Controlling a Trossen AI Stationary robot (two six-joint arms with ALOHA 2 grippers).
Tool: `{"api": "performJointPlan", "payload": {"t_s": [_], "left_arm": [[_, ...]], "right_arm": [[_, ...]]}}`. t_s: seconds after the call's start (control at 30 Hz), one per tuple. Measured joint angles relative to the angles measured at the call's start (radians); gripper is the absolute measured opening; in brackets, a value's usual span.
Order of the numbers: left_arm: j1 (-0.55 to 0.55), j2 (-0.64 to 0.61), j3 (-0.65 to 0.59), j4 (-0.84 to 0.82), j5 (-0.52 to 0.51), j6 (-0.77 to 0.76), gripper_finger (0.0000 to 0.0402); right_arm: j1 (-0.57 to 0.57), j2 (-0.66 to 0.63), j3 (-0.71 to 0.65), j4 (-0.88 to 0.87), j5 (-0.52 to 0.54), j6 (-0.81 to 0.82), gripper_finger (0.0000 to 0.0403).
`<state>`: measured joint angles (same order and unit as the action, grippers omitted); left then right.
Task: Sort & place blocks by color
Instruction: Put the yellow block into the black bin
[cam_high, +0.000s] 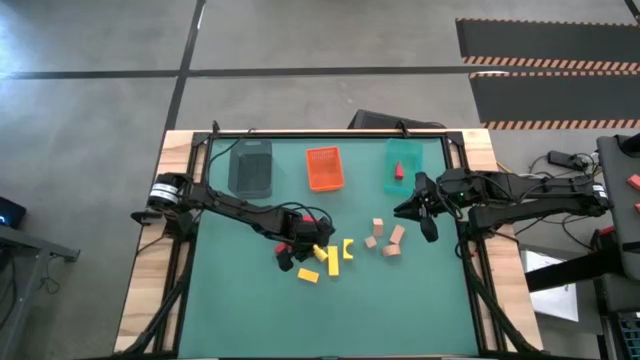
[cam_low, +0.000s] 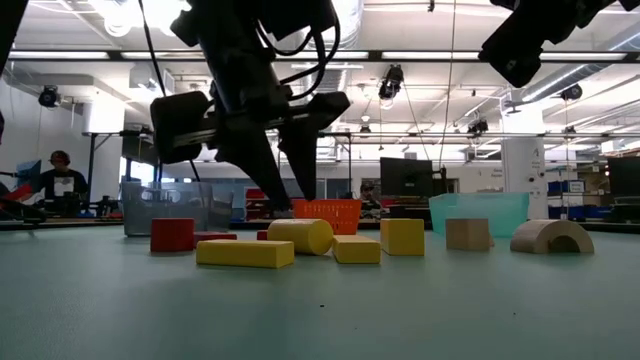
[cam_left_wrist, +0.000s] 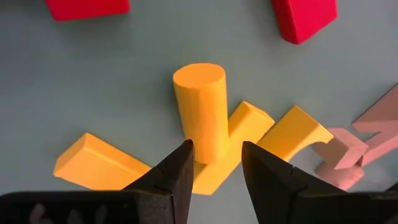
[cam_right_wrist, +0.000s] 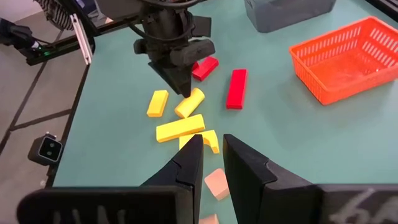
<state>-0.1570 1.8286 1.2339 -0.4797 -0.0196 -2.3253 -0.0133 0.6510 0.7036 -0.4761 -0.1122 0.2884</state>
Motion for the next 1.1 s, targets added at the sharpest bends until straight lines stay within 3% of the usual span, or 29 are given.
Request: {"api": "performJointPlan", "payload": {"t_s": [0.6,1.1], "left_arm": [[0.001,0.001,-0.062,0.015,0.010,0.006,0.0118],[-0.005,0.002,-0.080,-0.143,0.141,0.127,0.0118]], "right_arm": [[0.000,0.000,0.000,0.002,0.016,0.000,0.0052],[0.000,0.000,0.000,0.002,0.035,0.007,0.0052]]}}
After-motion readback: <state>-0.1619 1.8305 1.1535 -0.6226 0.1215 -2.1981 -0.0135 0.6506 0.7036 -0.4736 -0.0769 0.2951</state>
